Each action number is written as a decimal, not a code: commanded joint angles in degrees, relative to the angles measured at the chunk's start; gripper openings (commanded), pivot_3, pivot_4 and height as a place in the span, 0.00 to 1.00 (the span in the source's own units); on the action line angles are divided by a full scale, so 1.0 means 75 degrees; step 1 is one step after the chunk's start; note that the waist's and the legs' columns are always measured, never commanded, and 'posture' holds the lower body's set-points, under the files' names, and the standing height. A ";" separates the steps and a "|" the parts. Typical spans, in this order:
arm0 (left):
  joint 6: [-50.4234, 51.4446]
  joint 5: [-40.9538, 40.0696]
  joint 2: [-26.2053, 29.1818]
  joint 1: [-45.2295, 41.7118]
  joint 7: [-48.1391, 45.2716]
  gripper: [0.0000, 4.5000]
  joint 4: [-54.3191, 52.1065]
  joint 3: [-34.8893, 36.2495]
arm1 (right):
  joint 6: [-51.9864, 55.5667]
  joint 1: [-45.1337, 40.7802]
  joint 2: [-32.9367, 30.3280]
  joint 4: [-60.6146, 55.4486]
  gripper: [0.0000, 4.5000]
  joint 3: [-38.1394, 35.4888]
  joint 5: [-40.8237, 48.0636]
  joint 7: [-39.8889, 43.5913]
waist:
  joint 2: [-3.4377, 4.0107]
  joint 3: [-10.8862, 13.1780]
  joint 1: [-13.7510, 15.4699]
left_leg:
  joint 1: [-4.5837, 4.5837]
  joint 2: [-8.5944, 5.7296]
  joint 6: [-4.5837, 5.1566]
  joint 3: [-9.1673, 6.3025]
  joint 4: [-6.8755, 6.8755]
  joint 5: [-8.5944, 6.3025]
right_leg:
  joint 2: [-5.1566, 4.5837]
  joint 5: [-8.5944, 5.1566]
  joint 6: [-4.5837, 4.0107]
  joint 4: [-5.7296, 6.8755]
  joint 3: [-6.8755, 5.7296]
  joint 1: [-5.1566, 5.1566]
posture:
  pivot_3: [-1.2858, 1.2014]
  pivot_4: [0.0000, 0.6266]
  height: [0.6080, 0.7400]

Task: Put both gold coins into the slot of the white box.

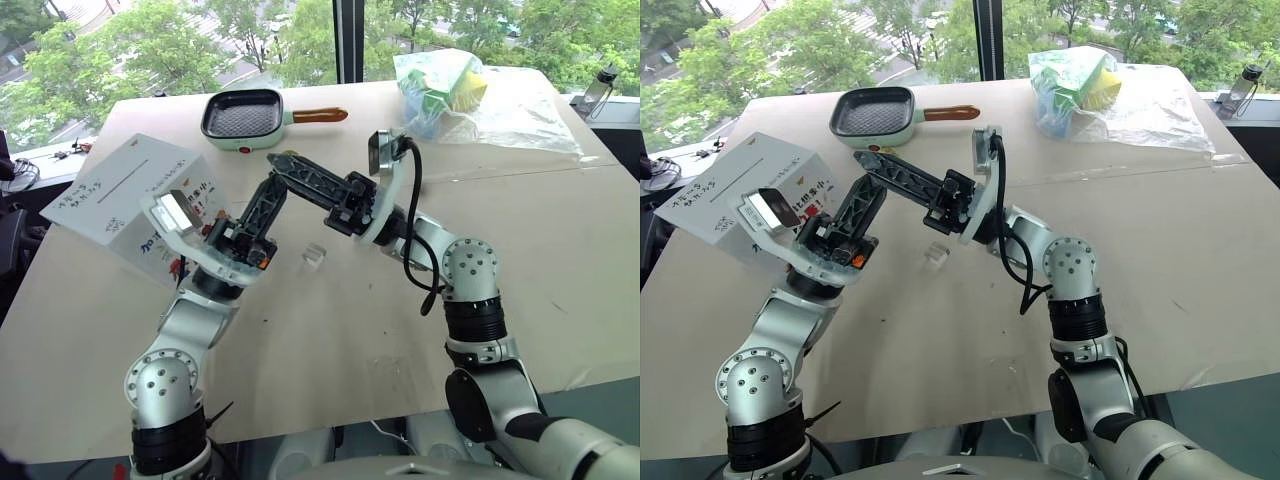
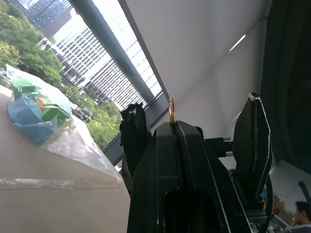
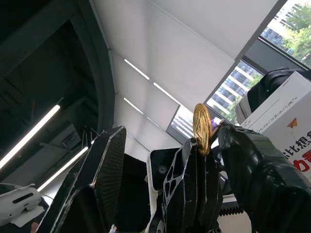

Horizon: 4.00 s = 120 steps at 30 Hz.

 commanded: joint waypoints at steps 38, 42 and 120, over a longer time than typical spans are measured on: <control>-0.2521 0.7679 0.7831 -0.3926 -0.8720 0.00 1.0964 -0.0113 | -0.4411 -0.0711 -0.1792 -0.0952 0.72 0.2713 -0.6976 0.3252 | -0.0004 0.0007 -0.0223 | -0.0024 -0.0004 -0.0005 -0.0007 -0.0041 0.0002 | 0.0003 -0.0002 0.0000 -0.0004 -0.0009 -0.0048 | 0.52 0.24 0.97; -0.2429 0.7956 0.7694 -0.4280 -0.8592 0.00 1.1312 -0.0169 | -0.4418 -0.0726 -0.1792 -0.0933 0.72 0.2701 -0.6997 0.3262 | -0.0006 0.0006 -0.0230 | -0.0024 -0.0004 -0.0005 -0.0007 -0.0036 0.0002 | 0.0002 -0.0001 0.0001 -0.0002 -0.0009 -0.0048 | 0.52 0.24 0.97; -0.1427 0.8730 0.7146 -0.3764 -0.7973 0.00 1.0549 -0.0460 | -0.4514 -0.0666 -0.1484 -0.0781 0.72 0.2612 -0.7214 0.3058 | 0.0017 -0.0020 -0.0206 | 0.0014 -0.0007 -0.0031 0.0001 0.0008 0.0019 | 0.0000 0.0000 -0.0001 0.0124 0.0003 -0.0043 | 0.52 0.24 0.97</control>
